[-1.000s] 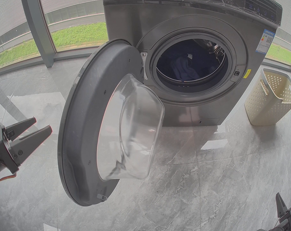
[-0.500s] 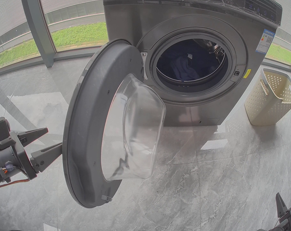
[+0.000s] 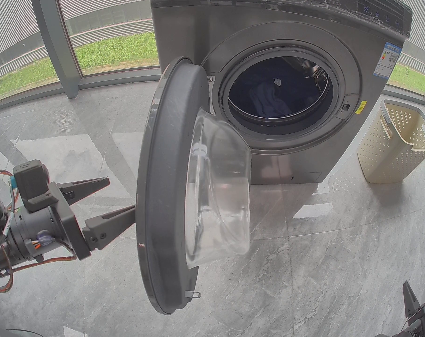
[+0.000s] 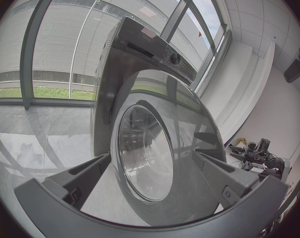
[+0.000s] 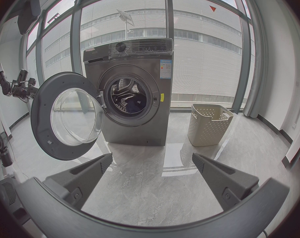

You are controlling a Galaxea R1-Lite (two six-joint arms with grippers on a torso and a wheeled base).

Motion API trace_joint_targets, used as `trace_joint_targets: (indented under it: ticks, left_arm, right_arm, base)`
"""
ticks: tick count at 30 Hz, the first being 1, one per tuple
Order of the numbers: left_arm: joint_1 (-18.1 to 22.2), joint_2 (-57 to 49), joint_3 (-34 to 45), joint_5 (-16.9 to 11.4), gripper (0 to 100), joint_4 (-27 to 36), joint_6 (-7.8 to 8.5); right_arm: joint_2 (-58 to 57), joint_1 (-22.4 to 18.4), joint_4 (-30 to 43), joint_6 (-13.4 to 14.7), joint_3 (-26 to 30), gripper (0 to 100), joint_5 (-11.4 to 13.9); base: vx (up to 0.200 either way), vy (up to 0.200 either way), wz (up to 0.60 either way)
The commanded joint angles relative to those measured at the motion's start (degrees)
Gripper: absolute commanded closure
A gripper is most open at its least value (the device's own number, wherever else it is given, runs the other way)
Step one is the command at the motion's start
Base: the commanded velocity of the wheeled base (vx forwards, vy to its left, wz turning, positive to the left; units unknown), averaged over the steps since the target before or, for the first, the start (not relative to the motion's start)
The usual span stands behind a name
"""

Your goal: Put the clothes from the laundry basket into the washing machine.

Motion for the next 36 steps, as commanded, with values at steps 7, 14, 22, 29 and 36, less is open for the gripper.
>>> trace_joint_targets:
  ticks: [7,14,22,29,36]
  left_arm:
    - [-4.8,10.3,-2.9,2.4,0,-6.7,-0.28]
    - [-7.7,16.1,-6.7,4.5,0,-8.0,-0.2]
    - [-9.8,21.2,-12.0,6.9,0,-8.4,-0.2]
    - [-10.3,26.1,-17.3,7.0,0,-10.5,-0.55]
    - [-11.4,34.2,-24.4,7.5,0,-14.4,-0.55]
  right_arm:
    - [-0.7,0.0,0.0,0.0,1.0,0,0.0]
    - [-0.7,0.0,0.0,0.0,1.0,0,0.0]
    - [-0.7,0.0,0.0,0.0,1.0,0,0.0]
    - [-0.7,0.0,0.0,0.0,1.0,0,0.0]
    - [-0.7,0.0,0.0,0.0,1.0,0,0.0]
  base:
    - [0.0,0.0,0.0]
    - [0.0,0.0,0.0]
    - [0.0,0.0,0.0]
    - [0.0,0.0,0.0]
    - [0.0,0.0,0.0]
